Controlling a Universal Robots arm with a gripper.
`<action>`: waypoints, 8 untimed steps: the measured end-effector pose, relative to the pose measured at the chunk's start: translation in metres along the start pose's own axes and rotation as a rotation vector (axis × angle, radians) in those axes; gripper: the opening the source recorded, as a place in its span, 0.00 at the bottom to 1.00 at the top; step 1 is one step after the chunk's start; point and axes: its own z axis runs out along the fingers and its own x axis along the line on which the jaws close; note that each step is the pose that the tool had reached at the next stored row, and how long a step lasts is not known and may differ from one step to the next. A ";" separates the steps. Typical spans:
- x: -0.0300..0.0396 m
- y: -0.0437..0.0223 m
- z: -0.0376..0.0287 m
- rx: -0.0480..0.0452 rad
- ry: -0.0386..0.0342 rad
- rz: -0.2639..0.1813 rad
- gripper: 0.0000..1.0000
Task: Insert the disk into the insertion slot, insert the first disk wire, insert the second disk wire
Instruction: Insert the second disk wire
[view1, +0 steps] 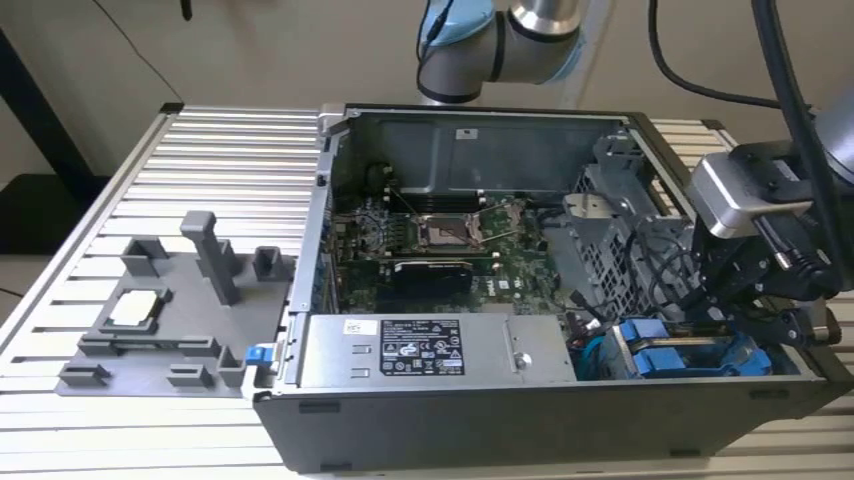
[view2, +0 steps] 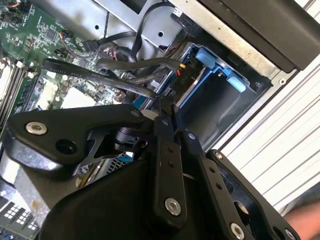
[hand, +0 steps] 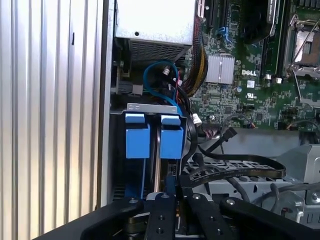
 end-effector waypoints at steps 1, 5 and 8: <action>0.0001 0.0000 0.0010 -0.0017 0.0000 0.003 0.15; 0.0004 -0.0011 0.0026 -0.0026 -0.0005 0.012 0.15; 0.0004 -0.0021 0.0031 -0.0025 -0.0010 0.012 0.15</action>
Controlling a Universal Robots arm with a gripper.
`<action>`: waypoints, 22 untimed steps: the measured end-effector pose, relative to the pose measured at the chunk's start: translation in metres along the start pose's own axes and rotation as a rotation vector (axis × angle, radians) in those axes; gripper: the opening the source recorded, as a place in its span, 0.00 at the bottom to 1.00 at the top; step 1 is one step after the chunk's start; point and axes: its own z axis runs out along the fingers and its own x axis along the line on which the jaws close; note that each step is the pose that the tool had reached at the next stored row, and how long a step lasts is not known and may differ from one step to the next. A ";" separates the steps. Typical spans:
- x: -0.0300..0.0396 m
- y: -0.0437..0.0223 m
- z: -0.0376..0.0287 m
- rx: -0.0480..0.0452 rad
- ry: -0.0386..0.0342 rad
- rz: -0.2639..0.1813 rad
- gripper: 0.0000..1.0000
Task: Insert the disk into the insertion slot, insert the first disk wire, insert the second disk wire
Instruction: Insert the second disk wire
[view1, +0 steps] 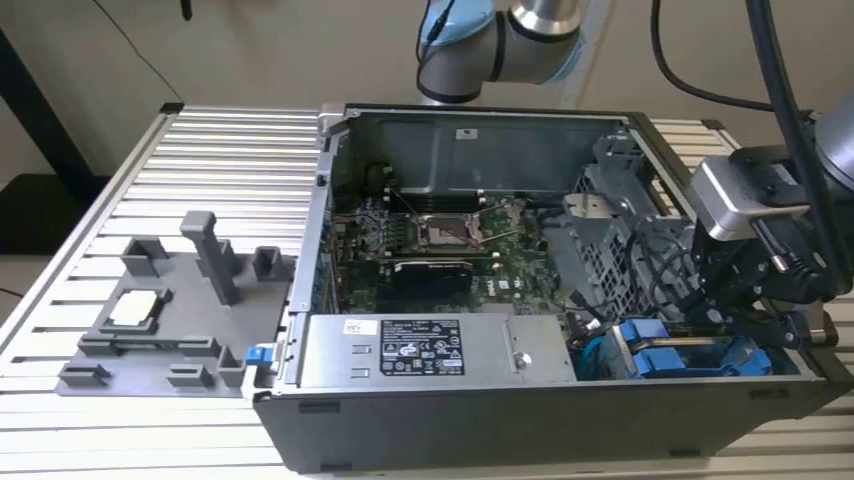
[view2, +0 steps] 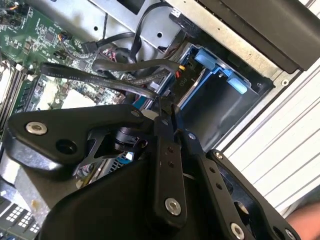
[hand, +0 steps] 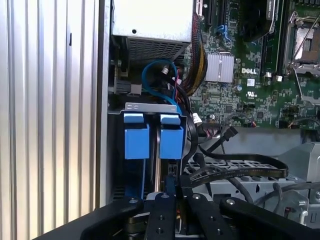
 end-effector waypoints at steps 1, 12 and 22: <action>-0.0001 -0.0004 0.0005 -0.0001 -0.0001 0.000 0.15; -0.0021 -0.0018 0.0069 -0.0017 0.0001 0.006 0.15; -0.0013 -0.0016 0.0115 -0.0032 0.0003 0.009 0.15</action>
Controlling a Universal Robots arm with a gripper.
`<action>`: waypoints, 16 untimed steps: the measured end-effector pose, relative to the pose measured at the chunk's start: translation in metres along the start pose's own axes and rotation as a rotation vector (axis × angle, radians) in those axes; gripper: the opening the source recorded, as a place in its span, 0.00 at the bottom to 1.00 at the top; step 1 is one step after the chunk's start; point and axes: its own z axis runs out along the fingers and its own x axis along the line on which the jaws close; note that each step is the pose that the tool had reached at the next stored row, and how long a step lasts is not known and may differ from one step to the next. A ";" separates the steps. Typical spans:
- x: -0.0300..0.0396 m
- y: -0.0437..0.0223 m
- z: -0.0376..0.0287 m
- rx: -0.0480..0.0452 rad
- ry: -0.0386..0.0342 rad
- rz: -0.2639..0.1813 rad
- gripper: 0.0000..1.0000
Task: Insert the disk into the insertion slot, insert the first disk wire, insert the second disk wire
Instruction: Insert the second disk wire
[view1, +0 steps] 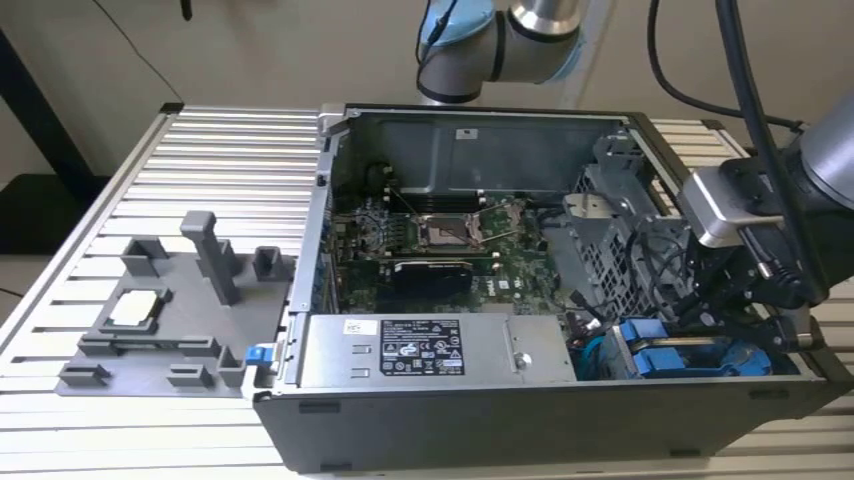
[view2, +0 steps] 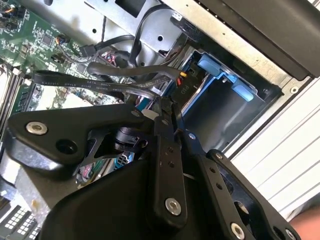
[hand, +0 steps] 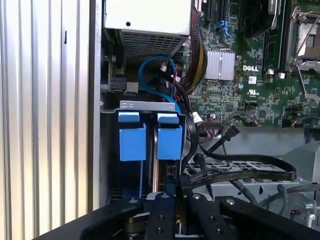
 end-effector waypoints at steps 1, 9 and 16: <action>0.0000 0.0000 0.0002 0.0001 -0.0003 0.000 0.15; -0.0007 -0.0004 -0.0038 0.0002 -0.0037 0.000 0.23; -0.0022 -0.0007 -0.0143 0.0005 -0.0049 0.001 0.23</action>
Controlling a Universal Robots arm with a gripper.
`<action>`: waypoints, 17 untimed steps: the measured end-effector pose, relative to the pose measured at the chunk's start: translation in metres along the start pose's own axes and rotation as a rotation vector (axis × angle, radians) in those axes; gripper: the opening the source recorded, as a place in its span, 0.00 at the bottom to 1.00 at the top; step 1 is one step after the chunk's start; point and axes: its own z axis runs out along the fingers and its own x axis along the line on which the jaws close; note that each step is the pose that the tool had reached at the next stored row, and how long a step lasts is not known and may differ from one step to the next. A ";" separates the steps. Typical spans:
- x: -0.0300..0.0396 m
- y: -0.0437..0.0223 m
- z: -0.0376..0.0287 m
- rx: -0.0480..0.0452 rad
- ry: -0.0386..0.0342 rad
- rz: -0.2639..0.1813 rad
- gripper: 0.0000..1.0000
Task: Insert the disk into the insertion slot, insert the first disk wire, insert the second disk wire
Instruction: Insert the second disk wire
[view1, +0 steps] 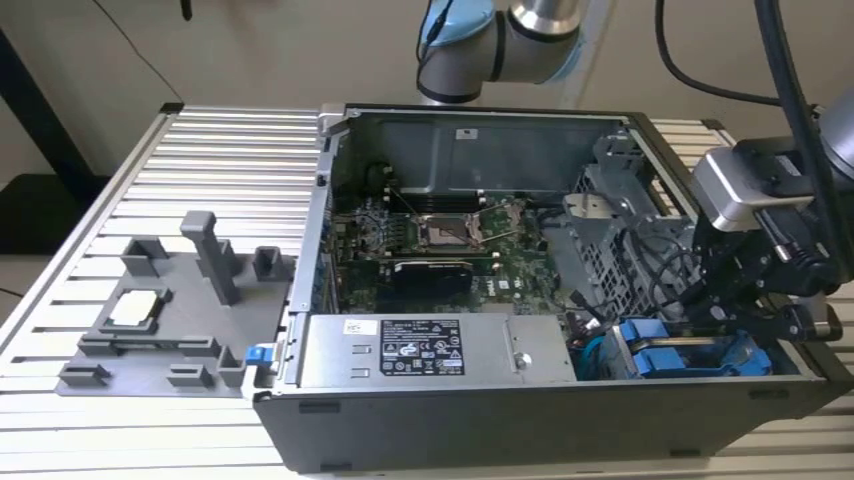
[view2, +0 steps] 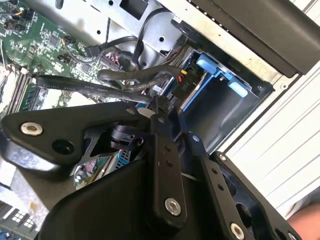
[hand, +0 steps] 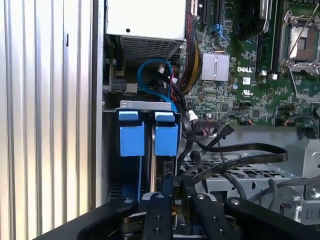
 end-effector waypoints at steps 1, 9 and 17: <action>0.0000 0.0000 0.0000 0.0004 0.0000 0.000 0.23; -0.0004 0.0003 -0.0018 0.0037 0.0001 0.000 0.16; -0.0006 0.0099 0.0005 0.0464 0.0135 -0.007 0.16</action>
